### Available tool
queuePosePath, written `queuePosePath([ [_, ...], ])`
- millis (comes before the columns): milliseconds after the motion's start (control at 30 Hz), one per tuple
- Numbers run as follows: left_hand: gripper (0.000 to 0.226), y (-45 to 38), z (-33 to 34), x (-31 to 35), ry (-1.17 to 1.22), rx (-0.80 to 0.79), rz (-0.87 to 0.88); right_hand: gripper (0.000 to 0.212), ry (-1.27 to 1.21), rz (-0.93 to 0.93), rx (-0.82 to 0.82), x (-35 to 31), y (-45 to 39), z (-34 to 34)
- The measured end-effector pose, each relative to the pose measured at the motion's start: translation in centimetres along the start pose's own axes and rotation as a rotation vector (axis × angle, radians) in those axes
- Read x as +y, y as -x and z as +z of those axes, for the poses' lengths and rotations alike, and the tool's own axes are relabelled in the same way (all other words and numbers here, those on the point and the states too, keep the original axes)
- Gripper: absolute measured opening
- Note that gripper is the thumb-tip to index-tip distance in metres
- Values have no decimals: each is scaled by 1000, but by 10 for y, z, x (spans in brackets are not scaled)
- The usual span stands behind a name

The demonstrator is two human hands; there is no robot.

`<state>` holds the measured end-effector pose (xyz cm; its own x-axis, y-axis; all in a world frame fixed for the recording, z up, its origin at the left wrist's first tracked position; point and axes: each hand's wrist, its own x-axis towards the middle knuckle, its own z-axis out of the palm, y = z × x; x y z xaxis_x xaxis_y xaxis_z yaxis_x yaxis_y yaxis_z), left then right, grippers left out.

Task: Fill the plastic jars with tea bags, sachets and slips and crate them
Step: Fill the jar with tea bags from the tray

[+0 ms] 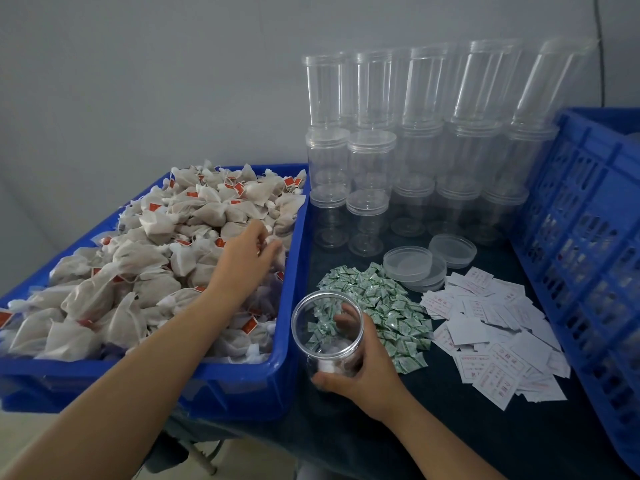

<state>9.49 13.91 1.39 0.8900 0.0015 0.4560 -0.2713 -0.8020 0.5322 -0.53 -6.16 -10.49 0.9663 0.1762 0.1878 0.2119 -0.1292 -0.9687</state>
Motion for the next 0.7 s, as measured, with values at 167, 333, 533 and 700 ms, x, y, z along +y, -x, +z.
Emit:
queuePosePath([
  [167, 20, 3, -9, 8, 207, 66, -2, 95, 0, 7, -7, -2, 1, -1],
  [333, 20, 0, -20, 5, 354, 199, -11, 94, -11, 12, -16, -4, 1, -1],
  [533, 18, -3, -36, 6, 500, 256, -44, 96, -7, 22, -14, -4, 1, -1],
  [700, 16, -1, -49, 29, 639, 198, -17, 97, -12, 27, -15, -4, 0, -1],
])
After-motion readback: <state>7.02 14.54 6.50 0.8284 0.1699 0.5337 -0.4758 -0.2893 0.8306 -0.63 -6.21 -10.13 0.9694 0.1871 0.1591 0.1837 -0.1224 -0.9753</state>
